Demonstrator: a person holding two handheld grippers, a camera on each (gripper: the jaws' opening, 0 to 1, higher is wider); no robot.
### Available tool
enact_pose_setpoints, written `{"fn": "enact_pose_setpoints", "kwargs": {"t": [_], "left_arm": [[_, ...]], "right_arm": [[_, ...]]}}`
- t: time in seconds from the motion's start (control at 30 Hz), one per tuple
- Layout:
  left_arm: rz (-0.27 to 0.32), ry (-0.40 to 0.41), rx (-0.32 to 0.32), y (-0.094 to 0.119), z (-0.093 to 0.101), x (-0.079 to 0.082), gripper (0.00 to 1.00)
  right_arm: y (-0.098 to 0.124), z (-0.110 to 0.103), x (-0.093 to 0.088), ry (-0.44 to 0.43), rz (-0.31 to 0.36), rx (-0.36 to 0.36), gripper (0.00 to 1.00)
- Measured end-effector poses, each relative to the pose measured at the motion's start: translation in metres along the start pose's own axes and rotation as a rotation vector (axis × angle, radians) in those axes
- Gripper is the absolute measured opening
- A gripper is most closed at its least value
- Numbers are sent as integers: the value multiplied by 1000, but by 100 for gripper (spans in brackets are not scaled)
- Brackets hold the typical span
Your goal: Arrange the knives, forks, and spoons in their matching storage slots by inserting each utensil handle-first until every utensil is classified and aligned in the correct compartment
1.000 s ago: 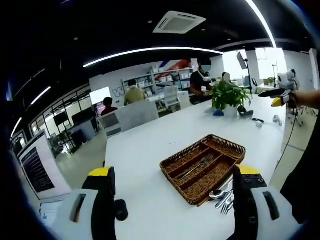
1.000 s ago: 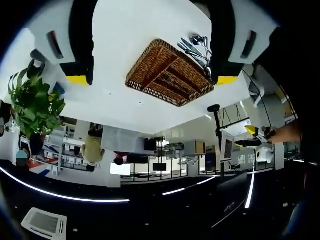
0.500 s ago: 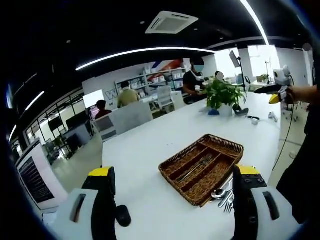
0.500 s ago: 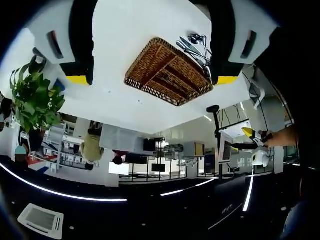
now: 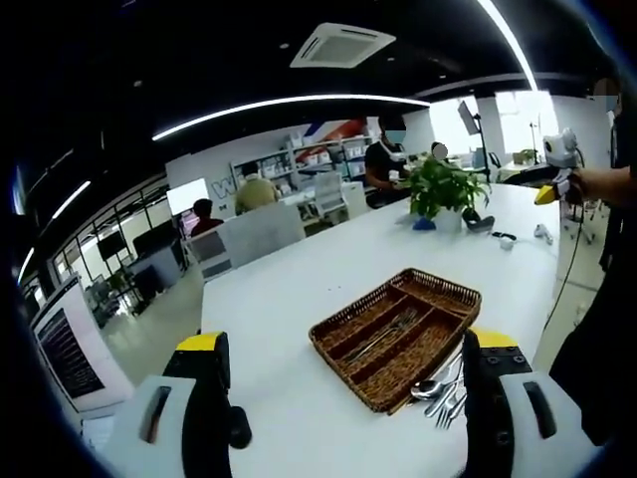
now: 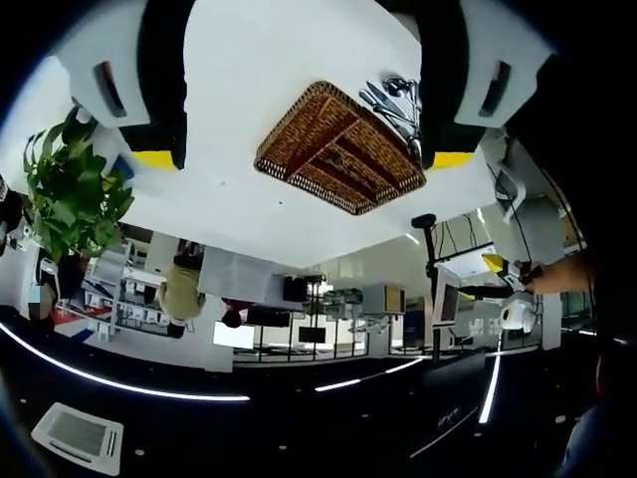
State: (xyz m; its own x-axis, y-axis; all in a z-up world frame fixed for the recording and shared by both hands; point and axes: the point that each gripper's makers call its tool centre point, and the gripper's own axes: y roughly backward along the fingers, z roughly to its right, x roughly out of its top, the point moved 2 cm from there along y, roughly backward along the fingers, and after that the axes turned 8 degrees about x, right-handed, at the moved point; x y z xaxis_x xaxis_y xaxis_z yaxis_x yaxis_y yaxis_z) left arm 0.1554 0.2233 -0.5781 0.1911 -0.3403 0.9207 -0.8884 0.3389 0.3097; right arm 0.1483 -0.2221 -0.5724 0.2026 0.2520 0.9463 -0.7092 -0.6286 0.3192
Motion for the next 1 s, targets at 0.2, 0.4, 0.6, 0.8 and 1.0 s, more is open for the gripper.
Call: {"fn": "enact_pose_setpoints", "kwargs": {"t": [0.2,0.4,0.6,0.8,1.0], "left_arm": [[-23,-1,-12,0,8,-2,100],[-79,-19,-26,0,11,-19,100],[-105,-9,-40,3,11,-34,100],[-112,-53,-90,0,20,-27,100],[-124,-36,-73,3,12,-22,100]], "right_arm": [[2,1,-4,-10,-15,-7,100],[2,6,-17,-15,-57,-48,100],[-3,7,-16,-12,-66,-52,100],[-10,3,-17,-11,-65,-41,100],[-9,2,-20,-27,-75,-36,100]]}}
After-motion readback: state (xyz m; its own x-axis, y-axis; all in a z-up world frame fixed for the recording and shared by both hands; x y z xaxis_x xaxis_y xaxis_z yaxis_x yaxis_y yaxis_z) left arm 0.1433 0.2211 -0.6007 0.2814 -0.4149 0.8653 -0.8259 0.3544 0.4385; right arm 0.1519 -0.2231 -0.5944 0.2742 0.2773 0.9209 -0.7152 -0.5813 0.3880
